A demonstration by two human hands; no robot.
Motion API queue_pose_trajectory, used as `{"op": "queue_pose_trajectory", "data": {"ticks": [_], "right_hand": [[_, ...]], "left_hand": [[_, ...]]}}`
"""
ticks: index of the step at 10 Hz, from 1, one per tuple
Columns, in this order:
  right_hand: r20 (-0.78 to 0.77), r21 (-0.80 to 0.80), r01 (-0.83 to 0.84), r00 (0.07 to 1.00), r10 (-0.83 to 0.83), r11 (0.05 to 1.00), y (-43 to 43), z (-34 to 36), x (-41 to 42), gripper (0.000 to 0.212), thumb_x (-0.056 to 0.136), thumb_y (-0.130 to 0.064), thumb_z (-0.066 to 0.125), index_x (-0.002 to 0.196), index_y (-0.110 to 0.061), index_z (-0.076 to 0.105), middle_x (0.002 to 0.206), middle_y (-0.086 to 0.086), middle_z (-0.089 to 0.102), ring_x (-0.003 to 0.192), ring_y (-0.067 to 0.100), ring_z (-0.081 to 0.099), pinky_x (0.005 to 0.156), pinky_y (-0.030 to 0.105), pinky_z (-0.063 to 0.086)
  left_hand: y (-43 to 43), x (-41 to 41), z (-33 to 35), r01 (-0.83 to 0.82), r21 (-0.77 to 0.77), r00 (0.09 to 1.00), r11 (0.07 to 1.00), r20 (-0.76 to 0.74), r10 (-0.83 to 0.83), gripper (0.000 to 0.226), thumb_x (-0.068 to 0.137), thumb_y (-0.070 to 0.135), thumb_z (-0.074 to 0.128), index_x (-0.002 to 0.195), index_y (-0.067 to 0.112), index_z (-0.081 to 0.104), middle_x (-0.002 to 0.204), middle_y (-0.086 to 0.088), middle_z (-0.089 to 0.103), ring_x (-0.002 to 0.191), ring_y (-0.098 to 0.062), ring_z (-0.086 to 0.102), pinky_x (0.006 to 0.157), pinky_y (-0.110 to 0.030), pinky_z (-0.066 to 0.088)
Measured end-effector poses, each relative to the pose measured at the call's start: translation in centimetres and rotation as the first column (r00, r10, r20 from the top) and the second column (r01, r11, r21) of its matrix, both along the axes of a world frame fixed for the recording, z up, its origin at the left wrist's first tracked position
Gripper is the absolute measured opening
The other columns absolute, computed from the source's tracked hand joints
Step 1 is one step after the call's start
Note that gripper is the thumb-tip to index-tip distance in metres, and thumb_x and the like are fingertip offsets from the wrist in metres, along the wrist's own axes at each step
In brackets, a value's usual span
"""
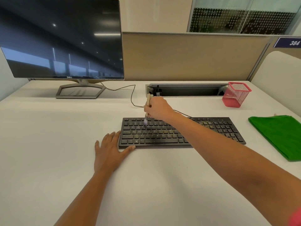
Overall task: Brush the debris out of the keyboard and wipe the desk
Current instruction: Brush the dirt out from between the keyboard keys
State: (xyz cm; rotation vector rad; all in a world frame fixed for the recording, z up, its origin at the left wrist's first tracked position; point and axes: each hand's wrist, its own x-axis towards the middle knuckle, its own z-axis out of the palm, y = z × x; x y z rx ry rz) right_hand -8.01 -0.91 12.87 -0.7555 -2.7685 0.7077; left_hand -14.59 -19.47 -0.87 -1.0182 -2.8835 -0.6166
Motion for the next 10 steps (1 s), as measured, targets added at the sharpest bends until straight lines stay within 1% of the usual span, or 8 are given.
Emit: {"op": "queue_pose_trajectory", "data": {"ticks": [1,2,3,5,6,7,9,10], "right_hand": [[-0.037,-0.094,0.055,0.998,-0.058,0.994,-0.47,-1.08,-0.17,0.026,0.095,-0.018,0.049,0.095,0.004,0.063,0.090,0.016,0.066,0.082,0.028,0.064,0.068,0.033,0.053],[0.050,-0.101,0.051,0.998,-0.046,0.994,-0.79,-1.53,-0.28,0.026,0.093,-0.017,0.050,0.102,0.005,0.061,0.100,0.020,0.067,0.091,0.033,0.066,0.086,0.042,0.053],[0.089,-0.095,0.048,0.995,-0.039,0.994,-0.48,-1.17,-0.42,0.027,0.091,-0.016,0.051,0.104,0.005,0.060,0.101,0.020,0.067,0.092,0.033,0.066,0.088,0.041,0.053],[-0.071,-0.110,0.104,0.991,-0.113,0.988,0.02,-0.97,-0.19,0.028,0.094,-0.016,0.050,0.100,0.008,0.063,0.089,0.016,0.064,0.080,0.027,0.064,0.064,0.030,0.050],[0.055,-0.139,0.052,0.997,-0.045,0.989,-0.30,-1.30,0.07,0.024,0.092,-0.015,0.051,0.100,0.005,0.062,0.097,0.020,0.067,0.087,0.032,0.068,0.082,0.040,0.055],[0.098,-0.166,0.025,0.995,-0.009,0.986,-0.31,-1.04,0.08,0.025,0.091,-0.015,0.052,0.102,0.006,0.061,0.098,0.021,0.068,0.087,0.032,0.069,0.085,0.042,0.055],[-0.009,-0.180,0.059,0.998,-0.062,0.982,-0.16,-1.08,-0.01,0.028,0.094,-0.018,0.050,0.103,0.005,0.064,0.098,0.018,0.067,0.089,0.031,0.067,0.084,0.041,0.054],[0.104,-0.105,-0.021,0.994,0.032,0.994,-0.34,-0.88,0.48,0.025,0.093,-0.018,0.051,0.100,0.003,0.063,0.086,0.014,0.063,0.078,0.026,0.062,0.075,0.035,0.051]], "left_hand": [[0.05,0.00,-0.04,0.000,-0.004,1.000,1.000,0.003,0.000,0.105,0.059,0.089,0.012,0.146,0.031,0.028,0.151,0.006,0.031,0.143,-0.011,0.017,0.116,-0.045,0.007],[0.08,-0.07,0.04,0.001,-0.005,1.000,1.000,0.004,-0.001,0.106,0.059,0.089,0.012,0.146,0.031,0.028,0.152,0.006,0.031,0.143,-0.011,0.017,0.116,-0.045,0.007],[0.02,-0.01,0.05,-0.001,-0.002,1.000,1.000,-0.003,0.001,0.105,0.059,0.089,0.012,0.145,0.031,0.029,0.151,0.006,0.032,0.143,-0.011,0.017,0.116,-0.045,0.007],[-0.01,0.04,0.06,-0.001,-0.002,1.000,1.000,0.008,0.001,0.106,0.059,0.089,0.012,0.146,0.031,0.028,0.152,0.007,0.031,0.143,-0.011,0.016,0.116,-0.045,0.006],[0.06,0.02,0.02,-0.004,-0.010,1.000,1.000,0.001,0.004,0.106,0.059,0.089,0.011,0.146,0.031,0.027,0.152,0.007,0.030,0.143,-0.011,0.016,0.116,-0.045,0.006],[0.08,0.05,0.04,-0.002,-0.004,1.000,1.000,0.000,0.002,0.105,0.059,0.088,0.012,0.146,0.030,0.028,0.152,0.007,0.031,0.143,-0.011,0.016,0.116,-0.045,0.006],[0.03,0.12,0.11,-0.005,-0.006,1.000,1.000,0.003,0.005,0.106,0.059,0.088,0.011,0.146,0.030,0.028,0.152,0.007,0.030,0.143,-0.011,0.016,0.116,-0.045,0.006],[0.04,0.13,0.08,-0.004,0.001,1.000,1.000,0.000,0.004,0.105,0.059,0.088,0.013,0.145,0.030,0.029,0.151,0.007,0.032,0.142,-0.011,0.018,0.116,-0.045,0.007]]}}
